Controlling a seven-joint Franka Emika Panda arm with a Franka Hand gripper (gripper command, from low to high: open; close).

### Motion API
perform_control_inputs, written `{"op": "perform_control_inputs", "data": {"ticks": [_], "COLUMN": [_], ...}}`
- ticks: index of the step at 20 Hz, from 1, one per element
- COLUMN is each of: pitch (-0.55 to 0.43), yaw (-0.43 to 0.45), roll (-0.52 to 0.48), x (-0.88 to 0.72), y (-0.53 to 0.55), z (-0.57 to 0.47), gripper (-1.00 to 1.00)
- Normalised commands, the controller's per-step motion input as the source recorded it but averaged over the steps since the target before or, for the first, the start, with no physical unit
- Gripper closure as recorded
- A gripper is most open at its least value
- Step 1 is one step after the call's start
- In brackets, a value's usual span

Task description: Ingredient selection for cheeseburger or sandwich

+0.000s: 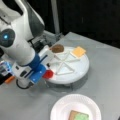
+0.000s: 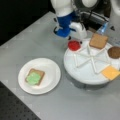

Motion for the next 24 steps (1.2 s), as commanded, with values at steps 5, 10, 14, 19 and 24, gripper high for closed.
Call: {"op": "perform_control_inputs", "data": {"ticks": [5, 10, 14, 19, 24], "pitch": [-0.159, -0.153, -0.154, -0.194, -0.120], "yaw": [-0.068, -0.083, -0.076, -0.003, 0.071], "roll": [0.144, 0.112, 0.135, 0.315, 0.452], "x": [-0.03, 0.00, 0.04, 0.02, -0.02], "y": [-0.04, -0.03, -0.02, -0.08, -0.19], "z": [-0.12, -0.10, -0.11, -0.08, 0.00], "gripper": [-1.00, -1.00, -1.00, -1.00, -1.00]}}
